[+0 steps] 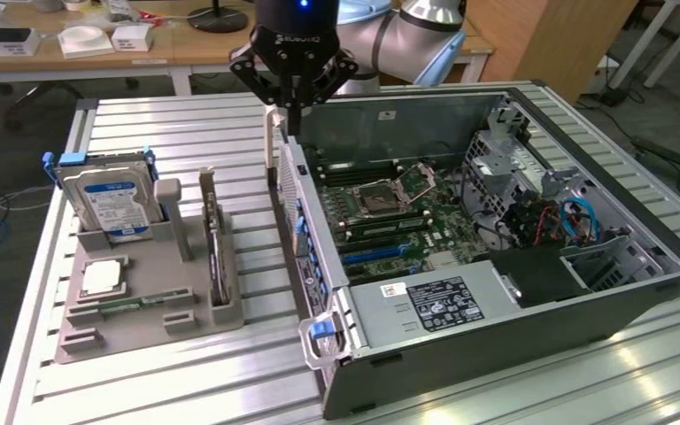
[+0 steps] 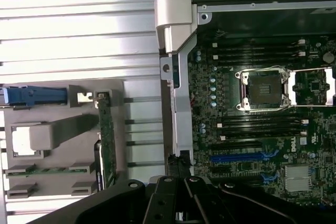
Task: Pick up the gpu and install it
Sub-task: 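Reach for the gpu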
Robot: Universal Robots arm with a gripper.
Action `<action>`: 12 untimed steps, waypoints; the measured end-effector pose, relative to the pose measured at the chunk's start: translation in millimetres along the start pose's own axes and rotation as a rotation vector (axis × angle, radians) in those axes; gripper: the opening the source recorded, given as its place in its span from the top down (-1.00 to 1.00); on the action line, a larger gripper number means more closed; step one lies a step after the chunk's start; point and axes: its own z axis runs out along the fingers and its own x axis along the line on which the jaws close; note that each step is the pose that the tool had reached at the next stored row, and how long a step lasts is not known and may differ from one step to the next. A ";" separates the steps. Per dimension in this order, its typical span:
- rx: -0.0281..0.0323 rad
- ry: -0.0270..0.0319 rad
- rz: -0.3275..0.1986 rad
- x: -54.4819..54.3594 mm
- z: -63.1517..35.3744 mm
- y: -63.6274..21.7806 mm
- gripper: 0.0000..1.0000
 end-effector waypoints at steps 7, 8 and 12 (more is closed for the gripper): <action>0.0000 0.0011 0.000 3.4 0.0 -0.3 0.80; 0.0001 0.0014 0.000 3.9 0.0 -0.3 0.80; 0.0002 0.0022 0.000 5.7 0.0 -0.4 0.80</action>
